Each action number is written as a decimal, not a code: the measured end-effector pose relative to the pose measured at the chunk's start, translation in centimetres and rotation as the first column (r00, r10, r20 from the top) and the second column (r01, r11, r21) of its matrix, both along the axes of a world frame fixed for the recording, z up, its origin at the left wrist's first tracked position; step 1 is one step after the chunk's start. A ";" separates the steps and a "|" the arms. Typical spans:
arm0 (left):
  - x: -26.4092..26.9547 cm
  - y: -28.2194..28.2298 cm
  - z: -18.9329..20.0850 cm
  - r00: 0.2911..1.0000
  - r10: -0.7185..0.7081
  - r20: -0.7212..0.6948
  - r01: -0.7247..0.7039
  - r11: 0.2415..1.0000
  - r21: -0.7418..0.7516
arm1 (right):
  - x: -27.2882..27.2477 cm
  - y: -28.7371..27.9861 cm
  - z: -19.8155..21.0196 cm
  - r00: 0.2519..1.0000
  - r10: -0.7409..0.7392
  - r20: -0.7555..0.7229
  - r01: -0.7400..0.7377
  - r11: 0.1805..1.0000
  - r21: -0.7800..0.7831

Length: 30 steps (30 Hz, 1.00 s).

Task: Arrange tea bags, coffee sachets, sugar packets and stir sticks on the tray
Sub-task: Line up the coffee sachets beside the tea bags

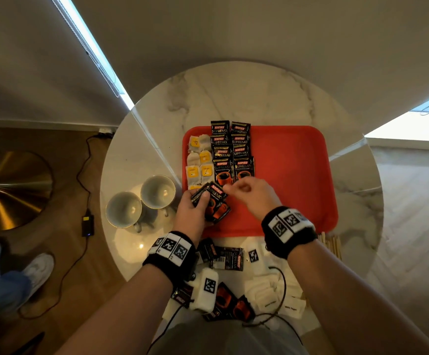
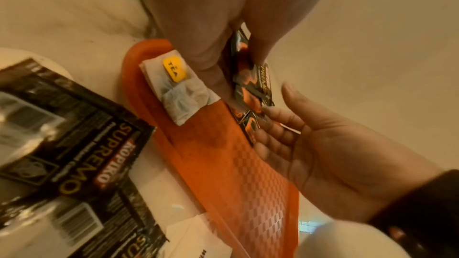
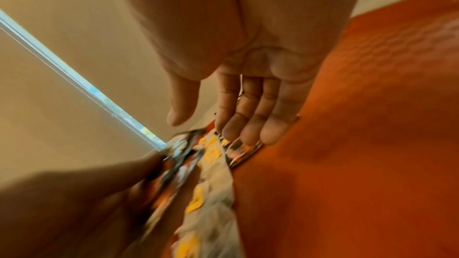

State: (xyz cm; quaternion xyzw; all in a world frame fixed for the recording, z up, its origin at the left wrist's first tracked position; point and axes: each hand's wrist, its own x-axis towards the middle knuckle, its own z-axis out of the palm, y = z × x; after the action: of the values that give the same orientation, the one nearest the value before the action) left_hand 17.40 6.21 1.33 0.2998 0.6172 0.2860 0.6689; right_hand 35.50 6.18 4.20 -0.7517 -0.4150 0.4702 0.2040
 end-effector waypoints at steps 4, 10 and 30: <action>0.5 0.3 -0.7 0.990 -0.120 -0.077 0.125 0.991 0.056 | -1.1 -0.9 -1.7 0.993 -0.088 -0.080 0.092 0.994 0.050; -0.4 -0.6 0.3 0.971 -0.187 -0.147 0.206 0.970 0.130 | 1.0 0.9 -2.6 0.980 -0.199 -0.003 0.199 0.976 0.091; -1.0 -0.5 -0.5 0.973 -0.157 -0.166 0.178 0.977 0.118 | 0.1 1.2 -0.6 0.991 -0.014 0.136 0.000 0.995 0.102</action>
State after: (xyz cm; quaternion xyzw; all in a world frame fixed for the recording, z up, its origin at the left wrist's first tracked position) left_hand 16.40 5.69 0.84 0.4158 0.6198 0.2442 0.6192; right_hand 35.63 7.42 3.56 -0.7723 -0.4488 0.3951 0.2146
